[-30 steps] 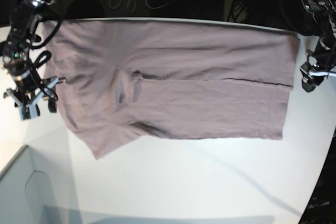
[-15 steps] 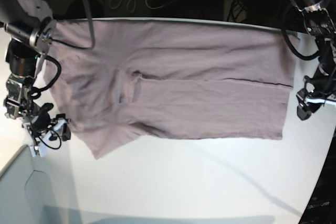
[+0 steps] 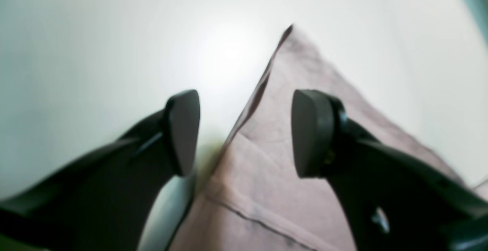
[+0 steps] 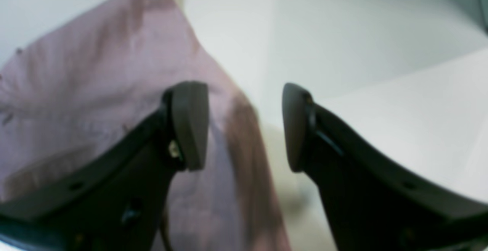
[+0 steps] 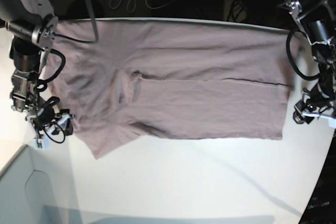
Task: Layout the t-shirt on the table in an organized manner, then fold the t-shirt properly
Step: 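Move both grippers to the shirt's hem corners and grasp them, then lift the hem with both grippers and fold it over toward the folded edge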
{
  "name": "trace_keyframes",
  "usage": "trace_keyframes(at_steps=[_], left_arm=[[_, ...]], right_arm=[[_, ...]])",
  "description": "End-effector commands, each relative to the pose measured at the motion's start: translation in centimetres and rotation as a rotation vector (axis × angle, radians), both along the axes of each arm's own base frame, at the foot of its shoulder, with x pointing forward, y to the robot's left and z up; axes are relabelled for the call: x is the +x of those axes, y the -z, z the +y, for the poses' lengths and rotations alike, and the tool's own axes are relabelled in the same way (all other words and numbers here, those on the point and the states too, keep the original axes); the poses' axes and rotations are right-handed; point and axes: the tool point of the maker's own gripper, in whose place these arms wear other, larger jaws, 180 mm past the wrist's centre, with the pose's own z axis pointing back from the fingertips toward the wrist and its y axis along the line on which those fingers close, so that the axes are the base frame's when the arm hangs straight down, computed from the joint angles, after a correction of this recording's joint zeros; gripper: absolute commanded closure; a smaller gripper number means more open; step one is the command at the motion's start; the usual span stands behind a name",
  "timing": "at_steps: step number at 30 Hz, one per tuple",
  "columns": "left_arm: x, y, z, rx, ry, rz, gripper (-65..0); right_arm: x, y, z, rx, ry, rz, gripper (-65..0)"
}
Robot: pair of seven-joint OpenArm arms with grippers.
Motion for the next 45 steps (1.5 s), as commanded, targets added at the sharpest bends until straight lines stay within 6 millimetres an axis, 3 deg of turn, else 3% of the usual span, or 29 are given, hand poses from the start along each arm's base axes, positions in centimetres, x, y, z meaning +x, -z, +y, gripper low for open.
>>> trace_keyframes(at_steps=[1,5,11,19,22,24,26,29,32,36,42,45], left_arm=[[1.9,-2.2,0.7,0.038,0.010,-0.055,-37.0],[3.0,-0.7,-0.2,0.085,0.042,0.011,-37.0],[3.1,2.1,-1.0,0.133,0.030,0.024,-37.0],[2.6,5.1,-3.0,0.110,0.047,0.064,-36.7],[2.5,5.8,-3.3,0.109,0.045,0.060,-35.8],[2.4,6.6,-4.4,0.131,0.095,0.082,-29.3],[2.3,7.1,-5.3,0.145,0.131,0.093,-18.3],[2.4,7.2,-5.6,0.154,0.150,0.098,0.0],[2.2,7.3,-5.8,0.143,0.161,0.113,-0.5],[3.6,4.6,-5.3,0.188,0.180,0.067,0.0],[2.8,2.2,-4.7,0.269,0.204,0.025,0.0],[2.4,1.7,-4.5,0.293,0.209,0.010,0.0]], right_arm=[[1.2,-1.3,-0.4,0.013,0.015,-0.048,-31.1],[-0.4,1.3,0.4,0.057,0.021,0.023,-31.1],[-2.2,3.2,1.2,0.066,0.004,0.042,-30.7],[-2.4,3.6,2.1,0.043,-0.044,0.062,-30.4],[-2.5,3.7,2.1,0.043,-0.044,0.063,-27.1],[-2.5,3.7,2.1,0.043,-0.044,0.063,-21.6],[-2.5,3.7,2.1,0.043,-0.044,0.063,-14.4],[-2.5,3.7,2.1,0.043,-0.044,0.063,-2.2],[-2.4,3.5,1.9,0.038,-0.043,0.059,0.0],[-2.5,3.1,0.2,0.019,-0.024,0.055,0.0],[-3.0,2.6,-1.2,-0.018,-0.021,0.040,0.0],[-3.4,1.0,-1.2,-0.083,-0.051,-0.026,0.0]])
